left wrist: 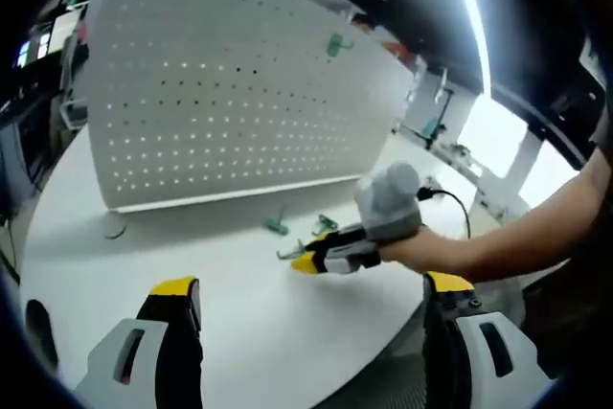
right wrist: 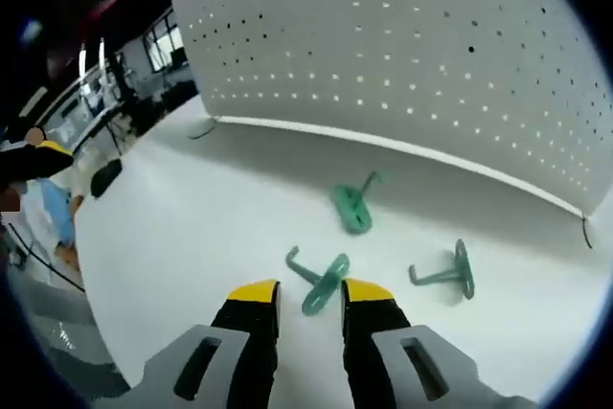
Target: Insert the hook assembly into the mounting plate slot until the hook locks in place.
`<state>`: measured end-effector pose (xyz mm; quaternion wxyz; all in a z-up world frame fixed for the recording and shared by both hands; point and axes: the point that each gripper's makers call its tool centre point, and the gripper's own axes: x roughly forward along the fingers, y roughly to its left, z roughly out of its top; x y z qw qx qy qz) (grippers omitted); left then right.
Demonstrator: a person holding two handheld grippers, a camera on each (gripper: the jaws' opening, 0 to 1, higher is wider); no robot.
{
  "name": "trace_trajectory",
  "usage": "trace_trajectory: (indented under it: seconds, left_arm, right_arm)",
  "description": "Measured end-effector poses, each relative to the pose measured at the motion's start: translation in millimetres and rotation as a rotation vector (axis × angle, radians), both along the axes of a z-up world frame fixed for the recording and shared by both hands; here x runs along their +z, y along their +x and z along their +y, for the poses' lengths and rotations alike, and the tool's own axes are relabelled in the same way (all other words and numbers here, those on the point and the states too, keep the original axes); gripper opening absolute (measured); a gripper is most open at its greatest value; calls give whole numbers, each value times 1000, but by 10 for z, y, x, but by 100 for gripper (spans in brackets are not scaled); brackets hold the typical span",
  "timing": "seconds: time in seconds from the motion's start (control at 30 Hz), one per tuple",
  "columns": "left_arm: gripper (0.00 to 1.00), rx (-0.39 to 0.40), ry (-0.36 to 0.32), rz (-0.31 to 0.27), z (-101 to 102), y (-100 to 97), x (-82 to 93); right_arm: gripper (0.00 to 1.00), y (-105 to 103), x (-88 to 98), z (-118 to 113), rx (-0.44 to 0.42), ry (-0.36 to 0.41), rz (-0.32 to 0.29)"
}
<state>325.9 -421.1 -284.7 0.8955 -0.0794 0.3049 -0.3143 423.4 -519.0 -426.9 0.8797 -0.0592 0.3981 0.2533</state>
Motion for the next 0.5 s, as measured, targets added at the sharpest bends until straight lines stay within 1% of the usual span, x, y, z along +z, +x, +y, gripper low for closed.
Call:
trace_trajectory:
  seconds: [0.2, 0.27, 0.37, 0.5]
  left_arm:
    - [98, 0, -3, 3, -6, -4, -10]
    - [98, -1, -3, 5, -9, -3, -15]
    - [98, -3, -3, 3, -16, 0, -11]
    - [98, -5, -5, 2, -23, 9, -7]
  right_arm:
    - [6, 39, 23, -96, 10, -41, -19]
    - [4, 50, 28, -121, 16, -53, -30]
    - [2, 50, 20, -145, 13, -54, -27]
    - [1, 41, 22, -174, 11, -63, -34]
